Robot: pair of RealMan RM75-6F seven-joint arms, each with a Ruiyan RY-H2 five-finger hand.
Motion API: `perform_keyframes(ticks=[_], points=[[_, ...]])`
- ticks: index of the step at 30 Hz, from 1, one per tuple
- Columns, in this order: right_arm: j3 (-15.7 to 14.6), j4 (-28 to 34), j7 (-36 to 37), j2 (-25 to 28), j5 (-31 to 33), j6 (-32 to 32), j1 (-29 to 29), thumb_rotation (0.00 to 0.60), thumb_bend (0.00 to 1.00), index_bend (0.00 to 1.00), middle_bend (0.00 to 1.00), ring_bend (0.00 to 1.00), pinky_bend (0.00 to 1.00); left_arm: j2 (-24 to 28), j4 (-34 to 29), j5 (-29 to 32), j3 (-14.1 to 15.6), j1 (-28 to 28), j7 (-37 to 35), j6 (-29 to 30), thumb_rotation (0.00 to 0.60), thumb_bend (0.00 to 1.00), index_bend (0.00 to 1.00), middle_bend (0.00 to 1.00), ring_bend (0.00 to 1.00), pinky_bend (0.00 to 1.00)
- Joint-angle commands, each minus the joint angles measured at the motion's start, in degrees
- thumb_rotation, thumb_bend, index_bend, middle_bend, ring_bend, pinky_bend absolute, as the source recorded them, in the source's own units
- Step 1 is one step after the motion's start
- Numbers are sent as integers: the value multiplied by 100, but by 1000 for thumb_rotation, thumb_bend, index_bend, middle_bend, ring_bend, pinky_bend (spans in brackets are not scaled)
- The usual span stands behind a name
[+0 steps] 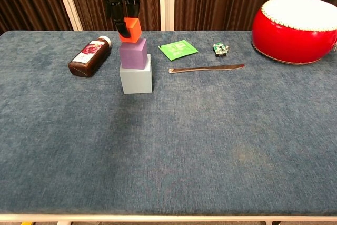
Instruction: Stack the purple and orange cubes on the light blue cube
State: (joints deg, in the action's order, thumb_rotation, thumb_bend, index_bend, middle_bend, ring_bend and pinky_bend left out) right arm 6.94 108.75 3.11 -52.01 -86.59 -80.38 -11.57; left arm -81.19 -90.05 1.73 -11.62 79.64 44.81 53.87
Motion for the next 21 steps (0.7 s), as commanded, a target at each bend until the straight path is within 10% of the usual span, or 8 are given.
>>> perform_keyframes(ticks=[1, 21], points=[[0, -8, 24, 8, 3, -8, 5, 600, 215, 0, 2, 0, 0, -52, 41, 50, -32, -9, 5, 19, 600, 239, 555, 428, 353, 421], [23, -17, 88, 34, 47, -22, 6, 600, 215, 0, 2, 0, 0, -231, 310, 275, -159, -47, 262, -50, 600, 239, 555, 428, 353, 421]])
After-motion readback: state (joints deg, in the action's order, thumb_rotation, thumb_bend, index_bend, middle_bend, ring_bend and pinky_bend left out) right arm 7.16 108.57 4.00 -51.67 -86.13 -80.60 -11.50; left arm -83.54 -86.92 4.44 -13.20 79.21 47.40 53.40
